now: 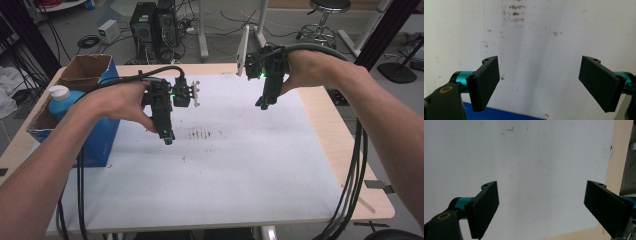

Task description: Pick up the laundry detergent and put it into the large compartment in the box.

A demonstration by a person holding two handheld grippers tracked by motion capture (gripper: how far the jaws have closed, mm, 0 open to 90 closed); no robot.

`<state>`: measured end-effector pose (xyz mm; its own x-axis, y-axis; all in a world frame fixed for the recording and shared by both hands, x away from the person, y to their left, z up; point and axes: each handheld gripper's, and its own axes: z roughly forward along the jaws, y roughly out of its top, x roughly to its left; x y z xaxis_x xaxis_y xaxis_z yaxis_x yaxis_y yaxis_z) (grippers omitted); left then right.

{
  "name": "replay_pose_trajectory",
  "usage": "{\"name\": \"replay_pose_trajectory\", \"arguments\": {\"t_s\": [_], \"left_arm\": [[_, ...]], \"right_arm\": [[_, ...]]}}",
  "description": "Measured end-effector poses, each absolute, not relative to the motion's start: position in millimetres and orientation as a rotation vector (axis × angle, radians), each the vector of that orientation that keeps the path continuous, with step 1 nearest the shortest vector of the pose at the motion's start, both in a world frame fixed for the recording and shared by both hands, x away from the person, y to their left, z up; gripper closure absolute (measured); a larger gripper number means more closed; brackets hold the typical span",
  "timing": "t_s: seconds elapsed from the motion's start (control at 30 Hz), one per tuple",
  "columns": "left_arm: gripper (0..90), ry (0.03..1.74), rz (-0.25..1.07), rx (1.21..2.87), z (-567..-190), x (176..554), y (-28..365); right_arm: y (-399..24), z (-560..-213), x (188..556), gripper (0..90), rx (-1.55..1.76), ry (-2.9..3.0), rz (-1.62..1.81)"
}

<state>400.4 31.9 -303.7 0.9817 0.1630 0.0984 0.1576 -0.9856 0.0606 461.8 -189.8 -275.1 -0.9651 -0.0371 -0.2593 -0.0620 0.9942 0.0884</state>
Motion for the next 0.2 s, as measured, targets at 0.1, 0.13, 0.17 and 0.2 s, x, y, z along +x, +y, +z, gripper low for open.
{"name": "replay_pose_trajectory", "arguments": {"t_s": [0.1, 0.13, 0.17, 0.2], "left_arm": [[17.0, 0.246, 0.163, 3.072, -303.6, 400.3, 32.6], [17.0, 0.254, 0.165, 3.074, -303.0, 399.8, 32.8], [17.0, 0.251, 0.167, 3.074, -302.8, 399.8, 33.1], [17.0, 0.252, 0.162, 3.077, -302.4, 399.5, 33.1]], "right_arm": [[-189.3, -274.6, 460.9, 12.0, -0.074, 2.877, 0.139], [-189.3, -274.3, 460.3, 12.0, -0.071, 2.877, 0.137], [-189.2, -273.9, 460.1, 12.0, -0.073, 2.876, 0.140], [-189.3, -273.6, 460.2, 12.0, -0.076, 2.875, 0.145]]}}
